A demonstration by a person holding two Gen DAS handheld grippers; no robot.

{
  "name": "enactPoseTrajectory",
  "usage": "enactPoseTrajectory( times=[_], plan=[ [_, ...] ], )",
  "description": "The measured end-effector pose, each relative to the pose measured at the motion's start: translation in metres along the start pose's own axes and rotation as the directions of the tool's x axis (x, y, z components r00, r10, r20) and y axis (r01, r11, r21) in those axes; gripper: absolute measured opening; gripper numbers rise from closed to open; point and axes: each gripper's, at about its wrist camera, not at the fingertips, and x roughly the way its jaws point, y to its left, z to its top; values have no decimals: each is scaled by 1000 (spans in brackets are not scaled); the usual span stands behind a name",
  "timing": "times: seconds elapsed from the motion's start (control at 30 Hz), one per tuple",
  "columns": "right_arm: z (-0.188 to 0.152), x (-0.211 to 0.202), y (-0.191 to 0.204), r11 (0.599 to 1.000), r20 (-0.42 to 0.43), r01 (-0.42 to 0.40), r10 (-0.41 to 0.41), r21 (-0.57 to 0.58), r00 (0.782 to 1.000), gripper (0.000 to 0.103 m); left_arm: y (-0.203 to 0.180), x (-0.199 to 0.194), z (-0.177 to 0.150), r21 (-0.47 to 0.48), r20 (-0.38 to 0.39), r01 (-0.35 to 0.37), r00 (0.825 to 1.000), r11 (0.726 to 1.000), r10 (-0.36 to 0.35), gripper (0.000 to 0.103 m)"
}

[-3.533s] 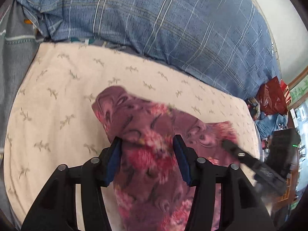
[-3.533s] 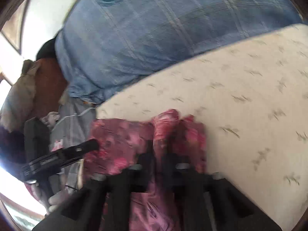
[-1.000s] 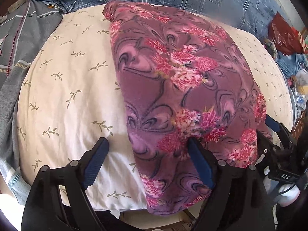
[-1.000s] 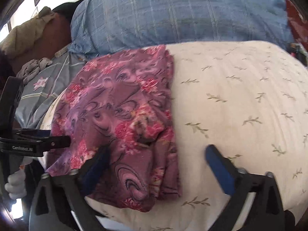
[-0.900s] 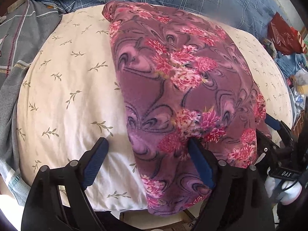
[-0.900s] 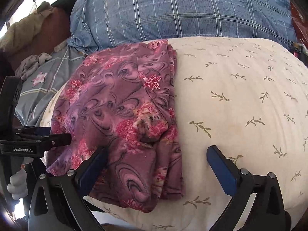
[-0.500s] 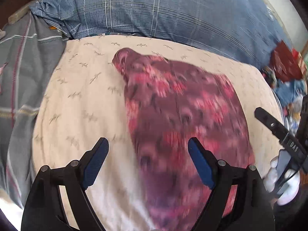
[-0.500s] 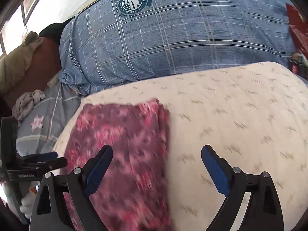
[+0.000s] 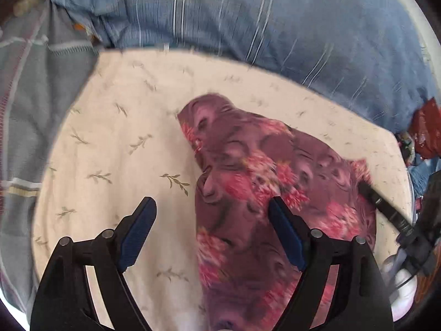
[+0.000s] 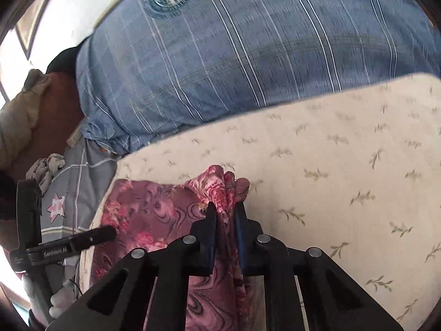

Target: Fold small clothes

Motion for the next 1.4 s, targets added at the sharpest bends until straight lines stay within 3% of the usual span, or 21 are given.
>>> enactPoseTrajectory(
  times=[0.07,0.17,0.27,0.37,0.4,0.47,0.53,0.63,0.73,0.8,0.83,0.9,0.93,1.0,1.1,1.17,1.23,1.27,1.3,1.33,1.4],
  plan=[
    [-4,16,-7,1000,-64,23,-23,4,998,12,9,4,2,-50,-32,39,999,998,-41,82],
    [3,3,-10,996,-36,-51,54,76,998,19,14,-15,5,-67,26,77,997,995,-76,81],
    [14,-4,-11,985,-7,-108,110,136,994,25,9,-18,16,-50,40,63,997,997,-61,81],
    [25,2,-2,992,23,-106,104,68,994,24,7,-1,27,-43,30,-1,1000,999,2,81],
    [26,7,2,995,13,-89,89,46,996,22,5,14,30,-36,1,-37,999,999,37,82],
    [25,32,5,1000,-82,25,-26,-16,996,22,8,23,33,-33,-7,-41,999,999,41,83],
    [27,34,3,997,-84,56,-60,-54,995,21,12,8,34,-28,-3,-33,999,999,33,83],
    [29,7,1,998,-39,46,-47,-31,998,27,16,-23,18,3,44,-20,999,1000,20,83],
    [16,-21,2,994,-28,-97,96,-54,995,30,20,-42,-10,39,63,-1,998,999,-1,83],
    [5,-23,7,986,-47,-146,143,-83,989,31,18,-34,-26,51,44,0,999,999,-3,84],
    [-4,-18,10,985,-71,-126,118,-122,990,28,15,-24,-31,53,39,-13,999,999,11,85],
    [-20,3,15,973,-132,4,-35,-232,991,30,11,-15,-31,45,38,-30,999,999,29,88],
    [-27,0,19,955,-76,29,-54,-295,996,33,11,-22,-30,37,35,-32,999,999,30,87],
    [-26,-9,24,954,-84,64,-93,-292,992,35,9,-41,-30,56,54,-37,998,998,33,87],
    [-31,-43,26,966,-66,-42,26,-257,997,35,2,-67,-52,142,119,-73,991,987,56,87],
    [-44,-58,28,955,-75,-105,87,-278,993,39,-7,-67,-75,181,105,-68,993,981,50,87],
    [-60,-54,29,946,-105,-92,62,-311,993,46,-12,-48,-89,211,65,-92,995,973,80,88],
    [-71,-43,27,941,-127,-35,-9,-336,992,49,-12,-37,-94,214,61,-106,994,971,95,93],
    [-75,-38,24,943,-121,-24,-17,-332,992,54,-9,-36,-97,189,94,-123,990,974,107,101],
    [-74,-40,16,958,-87,-44,20,-284,996,56,-6,-38,-95,175,95,-127,989,976,112,101],
    [-68,-45,8,978,-108,-53,32,-199,994,56,1,-48,-90,153,46,-87,996,984,81,100]
  ],
)
